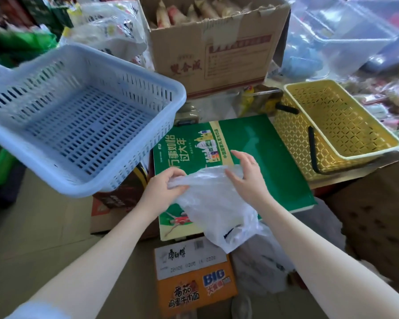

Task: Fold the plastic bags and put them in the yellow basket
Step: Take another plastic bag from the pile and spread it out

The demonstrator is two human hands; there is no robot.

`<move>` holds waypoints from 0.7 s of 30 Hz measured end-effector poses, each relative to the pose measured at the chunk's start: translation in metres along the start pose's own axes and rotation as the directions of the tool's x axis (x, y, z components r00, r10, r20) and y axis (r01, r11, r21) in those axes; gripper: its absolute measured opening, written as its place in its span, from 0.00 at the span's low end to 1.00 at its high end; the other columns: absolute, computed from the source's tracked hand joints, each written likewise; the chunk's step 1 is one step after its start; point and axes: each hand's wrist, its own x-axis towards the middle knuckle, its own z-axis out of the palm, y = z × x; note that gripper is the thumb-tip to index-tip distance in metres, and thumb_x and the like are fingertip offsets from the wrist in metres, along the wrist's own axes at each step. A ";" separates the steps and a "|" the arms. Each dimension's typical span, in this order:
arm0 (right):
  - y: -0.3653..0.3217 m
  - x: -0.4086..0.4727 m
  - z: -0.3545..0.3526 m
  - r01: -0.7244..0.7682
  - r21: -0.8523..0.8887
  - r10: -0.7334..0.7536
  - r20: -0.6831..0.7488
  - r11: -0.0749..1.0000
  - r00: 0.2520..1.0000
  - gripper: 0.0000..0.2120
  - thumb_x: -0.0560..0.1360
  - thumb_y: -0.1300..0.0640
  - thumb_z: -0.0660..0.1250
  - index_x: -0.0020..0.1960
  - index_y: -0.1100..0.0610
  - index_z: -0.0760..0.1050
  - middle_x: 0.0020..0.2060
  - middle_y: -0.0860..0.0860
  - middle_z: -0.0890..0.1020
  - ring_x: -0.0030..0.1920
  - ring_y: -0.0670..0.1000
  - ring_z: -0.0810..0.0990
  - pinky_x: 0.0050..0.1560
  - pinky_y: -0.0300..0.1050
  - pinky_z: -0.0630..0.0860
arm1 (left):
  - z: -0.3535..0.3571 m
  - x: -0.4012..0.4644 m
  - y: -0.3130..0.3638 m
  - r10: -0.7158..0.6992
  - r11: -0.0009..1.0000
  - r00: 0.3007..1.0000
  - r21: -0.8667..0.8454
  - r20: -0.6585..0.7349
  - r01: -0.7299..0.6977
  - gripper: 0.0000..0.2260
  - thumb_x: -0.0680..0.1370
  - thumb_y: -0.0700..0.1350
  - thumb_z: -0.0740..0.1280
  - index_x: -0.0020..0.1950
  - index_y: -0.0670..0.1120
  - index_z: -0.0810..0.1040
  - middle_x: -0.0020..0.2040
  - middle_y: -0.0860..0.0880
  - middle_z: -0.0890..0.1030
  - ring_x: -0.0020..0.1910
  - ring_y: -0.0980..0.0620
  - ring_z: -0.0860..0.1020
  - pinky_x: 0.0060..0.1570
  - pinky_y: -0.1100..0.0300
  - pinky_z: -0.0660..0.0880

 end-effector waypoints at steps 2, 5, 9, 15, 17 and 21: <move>-0.027 -0.013 0.001 0.262 -0.096 -0.244 0.164 0.960 0.956 0.24 0.74 0.43 0.61 0.66 0.55 0.72 0.64 0.52 0.75 0.67 0.51 0.68 0.70 0.47 0.58 | -0.001 -0.006 0.012 0.091 0.996 0.995 0.004 0.029 -0.092 0.06 0.73 0.45 0.70 0.46 0.55 0.75 0.45 0.56 0.80 0.45 0.62 0.77 0.43 0.69 0.71; -0.043 -0.029 0.003 0.452 -0.195 -0.411 0.219 0.870 0.885 0.16 0.75 0.45 0.63 0.50 0.58 0.77 0.43 0.53 0.82 0.49 0.55 0.76 0.53 0.42 0.65 | 0.000 -0.019 0.029 0.188 0.979 0.982 -0.078 -0.009 -0.188 0.10 0.73 0.46 0.70 0.50 0.56 0.73 0.45 0.54 0.80 0.43 0.61 0.78 0.42 0.70 0.71; -0.042 -0.041 -0.002 0.270 -0.068 -0.260 0.125 0.961 0.958 0.17 0.77 0.57 0.64 0.33 0.56 0.61 0.27 0.49 0.64 0.30 0.51 0.61 0.30 0.41 0.56 | 0.000 -0.033 0.039 0.117 0.982 0.986 -0.138 -0.117 -0.133 0.20 0.72 0.45 0.72 0.59 0.50 0.69 0.47 0.57 0.75 0.42 0.69 0.75 0.41 0.73 0.71; -0.047 -0.052 -0.002 -0.021 0.230 0.048 -0.116 0.973 0.992 0.13 0.77 0.55 0.62 0.38 0.59 0.63 0.28 0.51 0.66 0.24 0.45 0.63 0.23 0.35 0.60 | 0.012 -0.042 0.033 -0.173 0.974 0.970 -0.117 0.169 0.194 0.30 0.64 0.52 0.77 0.61 0.50 0.68 0.54 0.51 0.79 0.50 0.54 0.78 0.48 0.55 0.76; -0.047 -0.054 -0.003 -0.080 0.321 0.134 -0.148 0.944 0.980 0.13 0.78 0.54 0.61 0.38 0.59 0.65 0.27 0.51 0.68 0.22 0.44 0.65 0.25 0.37 0.63 | 0.015 -0.046 0.029 -0.203 0.966 0.949 -0.109 0.243 0.234 0.30 0.62 0.56 0.77 0.59 0.49 0.73 0.52 0.52 0.81 0.49 0.54 0.80 0.48 0.52 0.78; -0.037 -0.054 -0.005 -0.146 0.366 0.234 -0.208 0.919 0.950 0.13 0.78 0.53 0.60 0.39 0.59 0.66 0.28 0.51 0.70 0.30 0.51 0.69 0.34 0.43 0.66 | 0.019 -0.057 0.026 -0.225 0.953 0.919 -0.123 0.323 0.276 0.17 0.71 0.46 0.71 0.58 0.44 0.76 0.51 0.47 0.81 0.44 0.54 0.81 0.37 0.63 0.77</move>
